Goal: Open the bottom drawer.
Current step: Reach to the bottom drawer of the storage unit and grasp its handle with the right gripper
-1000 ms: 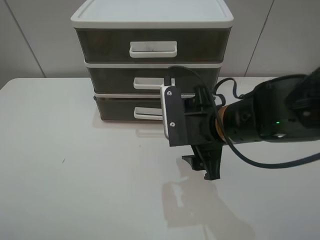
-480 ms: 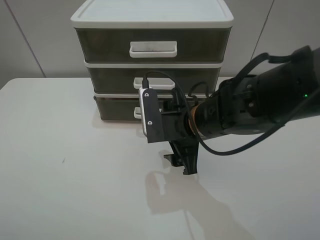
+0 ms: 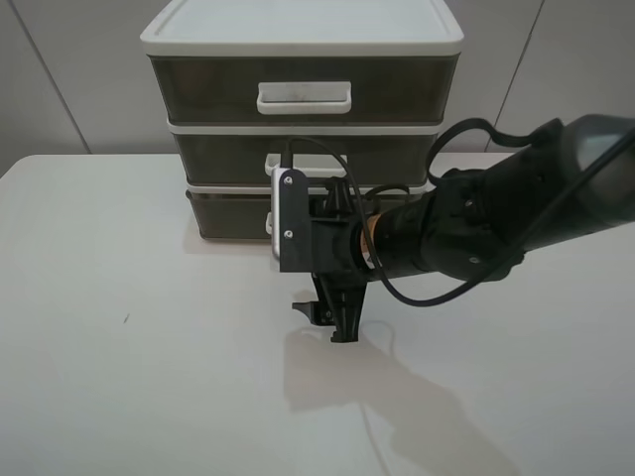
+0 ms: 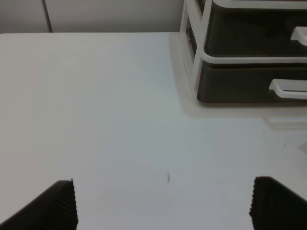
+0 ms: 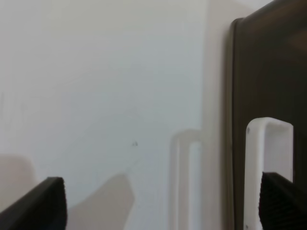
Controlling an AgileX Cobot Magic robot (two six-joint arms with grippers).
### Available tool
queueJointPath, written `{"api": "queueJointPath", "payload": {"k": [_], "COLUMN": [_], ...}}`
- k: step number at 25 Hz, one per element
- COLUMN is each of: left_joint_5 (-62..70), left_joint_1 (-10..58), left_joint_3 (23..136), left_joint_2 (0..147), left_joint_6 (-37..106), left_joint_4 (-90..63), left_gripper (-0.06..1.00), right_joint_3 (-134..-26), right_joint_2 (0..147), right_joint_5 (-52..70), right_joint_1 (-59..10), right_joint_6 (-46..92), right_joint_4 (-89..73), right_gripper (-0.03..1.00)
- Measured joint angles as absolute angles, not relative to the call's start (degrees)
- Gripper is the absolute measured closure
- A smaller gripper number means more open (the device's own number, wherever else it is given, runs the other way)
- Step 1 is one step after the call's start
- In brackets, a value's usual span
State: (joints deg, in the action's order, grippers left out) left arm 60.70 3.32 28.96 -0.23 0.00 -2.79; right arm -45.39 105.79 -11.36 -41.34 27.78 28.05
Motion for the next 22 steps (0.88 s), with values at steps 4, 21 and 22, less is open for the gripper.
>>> {"api": "queueJointPath", "payload": {"k": [4, 21, 22], "left_joint_5": [60.70, 60.70, 60.70], "left_joint_1": [3.32, 3.32, 3.32], "left_joint_3": [28.96, 28.96, 28.96], "left_joint_2": [-0.23, -0.23, -0.23], "left_joint_6": [0.00, 0.00, 0.00], "left_joint_4": [-2.79, -2.79, -2.79], "left_gripper": [0.20, 0.20, 0.20], "right_joint_3": [-45.45, -42.62, -42.46], "right_joint_2": [108.03, 110.86, 111.17], "right_joint_5": [-14.59, -26.93, -27.55], "right_joint_1": [-39.28, -36.01, -36.01], "right_joint_6": [27.96, 43.48, 44.28], "right_joint_4": [25.97, 7.07, 6.56], "right_gripper": [0.18, 0.18, 0.18]}}
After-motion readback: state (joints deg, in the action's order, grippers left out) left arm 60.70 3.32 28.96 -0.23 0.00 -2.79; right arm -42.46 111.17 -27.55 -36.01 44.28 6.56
